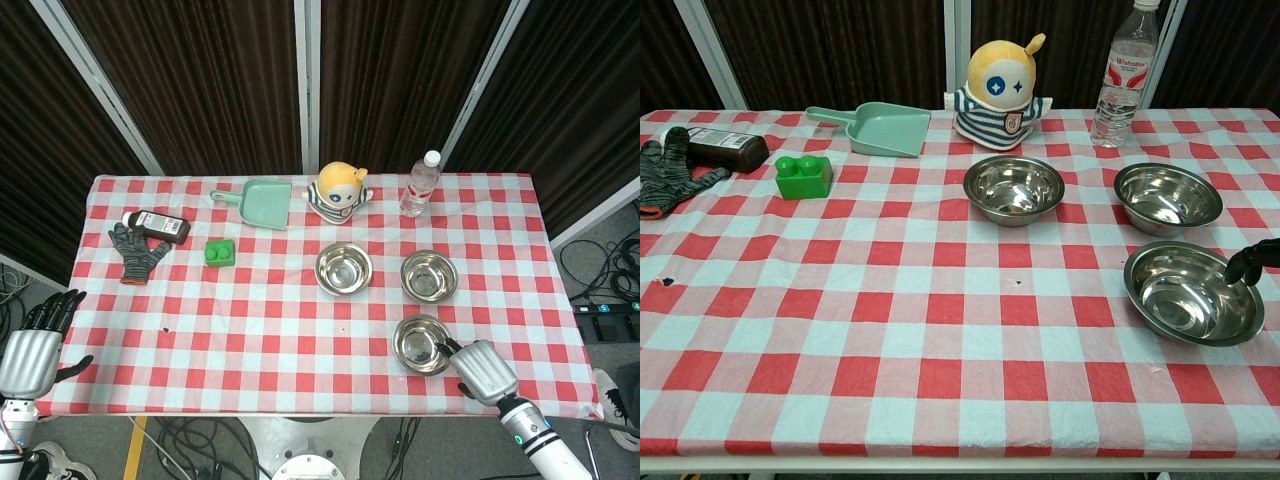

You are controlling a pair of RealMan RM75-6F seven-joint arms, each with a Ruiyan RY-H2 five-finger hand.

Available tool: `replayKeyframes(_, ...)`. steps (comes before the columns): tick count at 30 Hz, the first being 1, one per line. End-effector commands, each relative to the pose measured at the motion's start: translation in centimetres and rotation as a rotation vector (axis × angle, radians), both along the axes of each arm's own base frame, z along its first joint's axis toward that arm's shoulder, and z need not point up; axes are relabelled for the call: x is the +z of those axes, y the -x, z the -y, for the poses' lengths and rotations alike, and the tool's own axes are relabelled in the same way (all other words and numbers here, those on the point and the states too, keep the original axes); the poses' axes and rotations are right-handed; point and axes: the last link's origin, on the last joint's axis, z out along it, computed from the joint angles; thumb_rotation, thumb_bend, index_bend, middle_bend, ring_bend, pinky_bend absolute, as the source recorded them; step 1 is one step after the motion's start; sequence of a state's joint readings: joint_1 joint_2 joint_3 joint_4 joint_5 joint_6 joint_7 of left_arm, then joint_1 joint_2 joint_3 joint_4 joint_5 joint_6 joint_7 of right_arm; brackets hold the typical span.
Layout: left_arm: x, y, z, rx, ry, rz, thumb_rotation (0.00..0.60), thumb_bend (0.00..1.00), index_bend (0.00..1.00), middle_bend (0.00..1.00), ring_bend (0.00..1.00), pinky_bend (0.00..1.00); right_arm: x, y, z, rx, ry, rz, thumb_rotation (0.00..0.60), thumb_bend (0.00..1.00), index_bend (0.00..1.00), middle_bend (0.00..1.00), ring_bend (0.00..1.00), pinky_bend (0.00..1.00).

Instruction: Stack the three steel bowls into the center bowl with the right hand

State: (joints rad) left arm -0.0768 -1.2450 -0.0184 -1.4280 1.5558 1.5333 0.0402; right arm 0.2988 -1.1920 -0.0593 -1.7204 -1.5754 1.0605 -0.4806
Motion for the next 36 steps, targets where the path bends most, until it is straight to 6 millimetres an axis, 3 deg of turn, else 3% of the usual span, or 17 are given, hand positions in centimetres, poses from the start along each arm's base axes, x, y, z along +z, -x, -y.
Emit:
replayKeyframes(1, 0.1, 0.1, -0.1, 0.001, -0.004, 0.000, 0.600, 0.01, 0.14, 0.20, 0.13, 0.22, -0.5, -0.1, 0.1, 0.008, -0.004, -0.006, 0.600, 0.11, 0.26, 0.31, 0.69, 0.68)
replayKeyframes(26, 0.7, 1.5, 0.0, 0.015, -0.041, -0.033, 0.600, 0.01, 0.14, 0.20, 0.13, 0.22, -4.0, -0.3, 1.7, 0.064, -0.030, -0.033, 0.600, 0.14, 0.26, 0.32, 0.69, 0.68)
replayKeyframes(36, 0.9, 1.5, 0.3, 0.012, -0.013, -0.001, 0.600, 0.04, 0.15, 0.20, 0.13, 0.22, -4.8, -0.2, 2.0, 0.073, -0.030, -0.028, 0.600, 0.33, 0.29, 0.36, 0.70, 0.68)
